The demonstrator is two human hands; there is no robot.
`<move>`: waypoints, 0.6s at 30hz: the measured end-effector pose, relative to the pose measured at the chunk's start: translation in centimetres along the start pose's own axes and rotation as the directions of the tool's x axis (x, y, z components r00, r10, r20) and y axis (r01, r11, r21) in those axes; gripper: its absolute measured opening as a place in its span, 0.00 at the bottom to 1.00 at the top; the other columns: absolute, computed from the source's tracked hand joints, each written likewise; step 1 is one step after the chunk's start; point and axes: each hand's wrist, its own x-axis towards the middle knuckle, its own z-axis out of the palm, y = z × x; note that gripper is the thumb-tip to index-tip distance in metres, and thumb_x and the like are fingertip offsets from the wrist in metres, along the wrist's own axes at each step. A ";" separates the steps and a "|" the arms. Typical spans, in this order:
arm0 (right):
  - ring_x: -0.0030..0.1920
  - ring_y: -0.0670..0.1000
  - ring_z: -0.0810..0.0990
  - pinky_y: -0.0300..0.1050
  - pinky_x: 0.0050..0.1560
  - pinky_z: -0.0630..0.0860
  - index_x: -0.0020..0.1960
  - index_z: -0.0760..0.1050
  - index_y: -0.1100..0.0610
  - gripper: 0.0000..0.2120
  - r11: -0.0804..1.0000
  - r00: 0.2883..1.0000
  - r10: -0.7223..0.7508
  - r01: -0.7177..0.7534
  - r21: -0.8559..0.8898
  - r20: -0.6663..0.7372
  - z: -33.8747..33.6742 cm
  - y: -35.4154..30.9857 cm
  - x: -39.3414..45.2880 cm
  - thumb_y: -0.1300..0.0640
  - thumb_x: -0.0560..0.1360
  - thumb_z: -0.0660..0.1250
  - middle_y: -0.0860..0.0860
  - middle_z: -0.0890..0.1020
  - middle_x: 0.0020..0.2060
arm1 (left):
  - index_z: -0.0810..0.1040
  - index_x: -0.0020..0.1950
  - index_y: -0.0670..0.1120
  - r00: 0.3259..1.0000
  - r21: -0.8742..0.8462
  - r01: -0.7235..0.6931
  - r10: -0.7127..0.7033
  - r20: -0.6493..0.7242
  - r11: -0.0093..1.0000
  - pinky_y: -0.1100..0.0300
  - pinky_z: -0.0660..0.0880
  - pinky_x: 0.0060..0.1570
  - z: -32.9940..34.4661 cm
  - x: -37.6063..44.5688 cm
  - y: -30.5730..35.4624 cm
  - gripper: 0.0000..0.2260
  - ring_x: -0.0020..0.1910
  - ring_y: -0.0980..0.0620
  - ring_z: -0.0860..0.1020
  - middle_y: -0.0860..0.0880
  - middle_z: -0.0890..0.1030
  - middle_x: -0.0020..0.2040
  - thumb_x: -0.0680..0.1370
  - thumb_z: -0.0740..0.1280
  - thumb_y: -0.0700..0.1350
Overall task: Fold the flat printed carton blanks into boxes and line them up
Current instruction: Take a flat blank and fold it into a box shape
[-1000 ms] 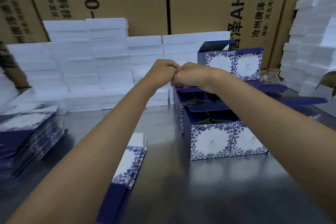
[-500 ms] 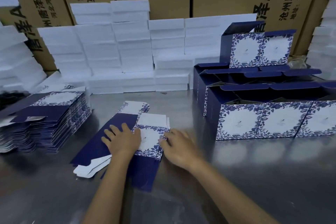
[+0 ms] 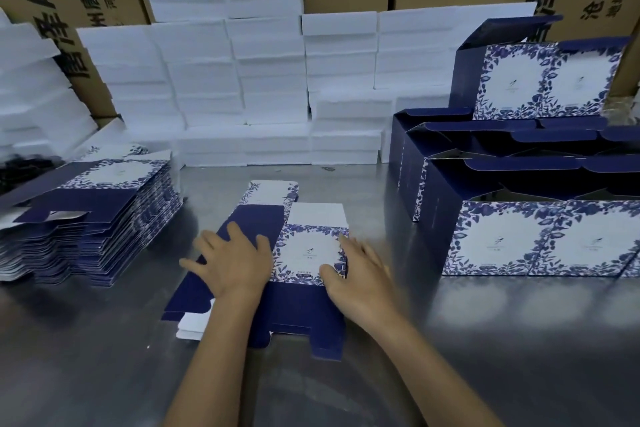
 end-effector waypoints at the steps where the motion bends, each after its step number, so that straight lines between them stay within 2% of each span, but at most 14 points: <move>1: 0.80 0.50 0.54 0.47 0.77 0.53 0.81 0.57 0.46 0.30 1.000 1.000 0.000 0.000 0.009 -0.013 -0.1 0.0 -0.3 0.49 0.80 0.60 0.43 0.63 0.78 | 0.62 0.76 0.44 1.000 -0.005 0.013 -0.012 0.014 1.000 0.34 0.51 0.73 -0.2 0.1 -0.3 0.25 0.76 0.37 0.57 0.35 0.62 0.76 0.83 0.55 0.56; 4: 0.75 0.49 0.65 0.47 0.75 0.62 0.80 0.59 0.45 0.30 0.992 1.000 0.020 -0.019 0.124 -0.010 -0.7 -0.4 -0.4 0.50 0.79 0.62 0.44 0.69 0.74 | 0.63 0.75 0.44 1.000 -0.037 -0.007 0.008 0.019 0.999 0.36 0.55 0.71 -0.6 0.0 -0.6 0.24 0.73 0.36 0.61 0.36 0.66 0.73 0.83 0.55 0.55; 7: 0.75 0.46 0.67 0.48 0.76 0.64 0.80 0.60 0.46 0.29 0.956 1.000 0.000 0.006 0.294 -0.022 -1.2 -0.5 -0.2 0.54 0.81 0.63 0.45 0.68 0.76 | 0.65 0.75 0.44 0.999 -0.121 -0.027 0.021 -0.048 0.992 0.39 0.57 0.69 -1.1 -0.4 -0.3 0.23 0.71 0.36 0.64 0.36 0.69 0.71 0.83 0.57 0.53; 9: 0.72 0.43 0.70 0.41 0.71 0.68 0.80 0.60 0.46 0.29 0.907 0.999 -0.008 0.024 0.420 -0.040 -1.6 -0.4 -0.1 0.59 0.82 0.62 0.44 0.68 0.76 | 0.65 0.74 0.43 0.990 -0.192 -0.053 0.027 -0.135 0.980 0.39 0.58 0.68 -1.4 -0.7 -0.2 0.23 0.70 0.35 0.65 0.35 0.70 0.70 0.82 0.58 0.52; 11: 0.69 0.38 0.69 0.28 0.59 0.68 0.81 0.58 0.46 0.31 0.827 0.999 0.012 0.013 0.562 -0.040 -2.2 -0.2 0.1 0.63 0.82 0.60 0.42 0.66 0.77 | 0.66 0.74 0.43 0.970 -0.265 -0.116 0.052 -0.236 0.957 0.40 0.60 0.66 -1.8 -0.9 0.0 0.22 0.68 0.36 0.66 0.36 0.72 0.69 0.82 0.59 0.50; 12: 0.69 0.36 0.68 0.26 0.55 0.69 0.81 0.56 0.45 0.32 0.772 0.999 0.031 -0.003 0.636 -0.033 -2.5 0.0 0.2 0.65 0.83 0.60 0.41 0.64 0.78 | 0.67 0.73 0.43 0.958 -0.305 -0.159 0.071 -0.279 0.939 0.40 0.61 0.66 -2.0 -1.0 0.2 0.21 0.68 0.36 0.67 0.37 0.73 0.68 0.82 0.60 0.50; 14: 0.65 0.32 0.71 0.27 0.52 0.73 0.81 0.56 0.43 0.32 0.666 0.997 0.075 -0.024 0.746 -0.035 -3.4 0.4 0.6 0.64 0.83 0.61 0.40 0.63 0.78 | 0.70 0.72 0.45 0.931 -0.394 -0.255 0.114 -0.348 0.883 0.43 0.63 0.66 -2.4 -1.3 0.5 0.19 0.67 0.39 0.68 0.41 0.75 0.67 0.82 0.60 0.48; 15: 0.63 0.31 0.72 0.29 0.53 0.74 0.81 0.57 0.43 0.32 0.631 0.995 0.092 -0.026 0.776 -0.042 -3.8 0.5 0.7 0.63 0.83 0.62 0.40 0.64 0.77 | 0.71 0.70 0.46 0.916 -0.441 -0.305 0.134 -0.377 0.844 0.45 0.65 0.65 -2.6 -1.5 0.7 0.18 0.66 0.41 0.69 0.42 0.76 0.66 0.81 0.60 0.47; 17: 0.67 0.38 0.73 0.40 0.64 0.74 0.80 0.59 0.44 0.30 0.560 0.992 0.124 -0.051 0.827 -0.023 -4.4 0.6 0.7 0.58 0.82 0.65 0.43 0.68 0.76 | 0.74 0.67 0.49 0.892 -0.537 -0.390 0.161 -0.424 0.748 0.49 0.71 0.60 -3.2 -1.9 1.1 0.15 0.62 0.47 0.73 0.48 0.79 0.62 0.80 0.61 0.47; 18: 0.67 0.42 0.76 0.45 0.65 0.75 0.80 0.60 0.45 0.30 0.524 0.989 0.150 -0.086 0.847 0.008 -4.6 0.6 0.8 0.54 0.82 0.66 0.44 0.72 0.74 | 0.75 0.65 0.52 0.886 -0.579 -0.418 0.172 -0.431 0.701 0.53 0.73 0.54 -3.5 -2.3 1.4 0.13 0.58 0.53 0.76 0.52 0.80 0.60 0.80 0.62 0.47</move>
